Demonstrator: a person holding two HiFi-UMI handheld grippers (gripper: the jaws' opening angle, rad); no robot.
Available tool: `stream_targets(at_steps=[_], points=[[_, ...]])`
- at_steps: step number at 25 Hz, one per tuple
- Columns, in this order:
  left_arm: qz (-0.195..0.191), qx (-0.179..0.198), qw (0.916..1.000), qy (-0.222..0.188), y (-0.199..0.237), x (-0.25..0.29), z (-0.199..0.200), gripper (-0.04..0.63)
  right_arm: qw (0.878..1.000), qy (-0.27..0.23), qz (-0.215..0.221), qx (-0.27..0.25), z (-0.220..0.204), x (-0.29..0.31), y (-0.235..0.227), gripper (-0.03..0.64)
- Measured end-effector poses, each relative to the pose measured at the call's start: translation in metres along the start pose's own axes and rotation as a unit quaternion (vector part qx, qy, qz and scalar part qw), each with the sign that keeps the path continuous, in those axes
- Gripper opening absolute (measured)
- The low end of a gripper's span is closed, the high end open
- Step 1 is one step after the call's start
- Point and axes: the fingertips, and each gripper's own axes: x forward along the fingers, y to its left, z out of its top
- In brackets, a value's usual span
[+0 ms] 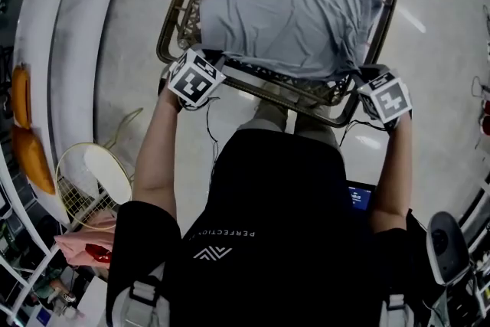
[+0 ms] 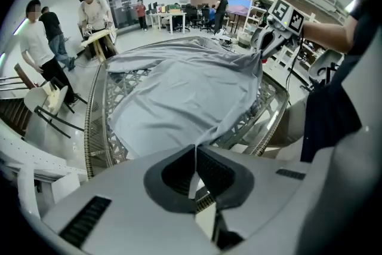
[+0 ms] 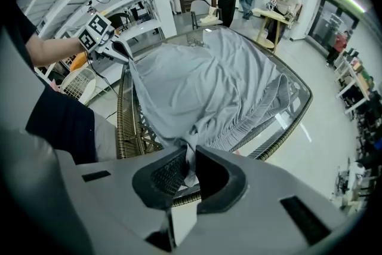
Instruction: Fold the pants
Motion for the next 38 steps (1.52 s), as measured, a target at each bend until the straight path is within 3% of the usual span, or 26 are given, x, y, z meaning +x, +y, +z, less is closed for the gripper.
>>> stream_targets(at_steps=[6, 12, 15, 27, 38], points=[[0.037, -0.019, 0.9991, -0.01, 0.018, -0.003, 0.019, 0.014, 1.0, -0.008, 0.003, -0.002, -0.003, -0.005, -0.009, 0.049], [0.051, -0.045, 0.9975, -0.018, 0.046, 0.009, 0.035, 0.014, 1.0, -0.007, 0.017, -0.016, 0.001, -0.01, -0.021, 0.049], [0.056, -0.053, 0.9971, -0.003, 0.057, 0.005, 0.058, 0.014, 0.999, -0.002, 0.027, -0.026, 0.007, -0.013, -0.034, 0.049], [0.062, -0.047, 0.9969, -0.007, 0.061, 0.012, 0.102, 0.014, 0.997, -0.04, 0.068, -0.028, 0.024, -0.011, -0.036, 0.049], [0.08, -0.044, 0.9958, -0.008, 0.101, 0.021, 0.142, 0.014, 0.995, -0.054, 0.077, -0.032, 0.052, -0.011, -0.063, 0.049]])
